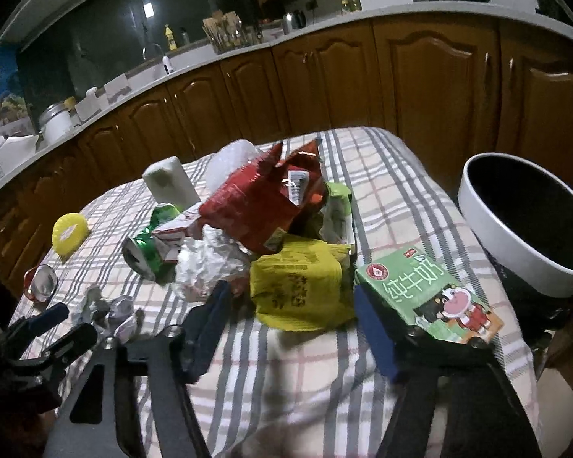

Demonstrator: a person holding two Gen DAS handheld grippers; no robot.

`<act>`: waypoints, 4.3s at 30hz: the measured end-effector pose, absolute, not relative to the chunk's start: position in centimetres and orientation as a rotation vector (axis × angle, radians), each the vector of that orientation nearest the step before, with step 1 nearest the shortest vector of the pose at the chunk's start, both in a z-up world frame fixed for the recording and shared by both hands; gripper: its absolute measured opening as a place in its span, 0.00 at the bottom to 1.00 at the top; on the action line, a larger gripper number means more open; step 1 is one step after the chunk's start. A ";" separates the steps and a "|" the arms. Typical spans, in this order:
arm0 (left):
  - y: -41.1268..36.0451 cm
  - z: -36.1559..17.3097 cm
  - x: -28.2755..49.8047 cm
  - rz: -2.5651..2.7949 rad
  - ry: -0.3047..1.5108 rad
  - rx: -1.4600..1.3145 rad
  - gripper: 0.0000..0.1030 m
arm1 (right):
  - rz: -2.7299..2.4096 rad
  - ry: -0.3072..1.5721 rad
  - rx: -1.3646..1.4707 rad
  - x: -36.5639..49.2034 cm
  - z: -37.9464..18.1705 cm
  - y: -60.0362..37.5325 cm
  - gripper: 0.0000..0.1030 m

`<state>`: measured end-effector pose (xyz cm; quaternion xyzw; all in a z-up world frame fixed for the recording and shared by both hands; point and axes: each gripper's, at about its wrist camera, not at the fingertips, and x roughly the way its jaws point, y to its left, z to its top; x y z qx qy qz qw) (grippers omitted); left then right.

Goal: Collect trash
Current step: 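Grasp the crumpled tissue with the left tool while the right tool grasps the yellow wrapper, then carry both items over the white bin and open both tools to drop them, then grasp the foil ball with the left tool while the right tool grasps the green milk carton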

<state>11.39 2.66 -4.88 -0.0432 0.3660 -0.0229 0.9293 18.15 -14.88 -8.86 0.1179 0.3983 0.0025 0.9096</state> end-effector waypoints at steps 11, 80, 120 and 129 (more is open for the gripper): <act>1.4 -4.5 11.6 -0.139 0.740 -0.070 0.31 | 0.065 0.802 0.265 17.4 -8.3 -14.8 0.11; -24.7 -3.4 32.3 -0.591 0.783 0.087 0.52 | -0.221 0.811 0.419 15.1 -7.2 -40.8 0.17; -3.8 -3.3 17.5 -0.342 0.753 -0.059 0.69 | -0.007 0.761 0.389 11.0 -5.7 -26.6 0.94; -1.3 -4.0 19.6 -0.253 0.794 -0.102 0.70 | 0.124 0.854 0.190 13.4 -7.3 -22.1 0.94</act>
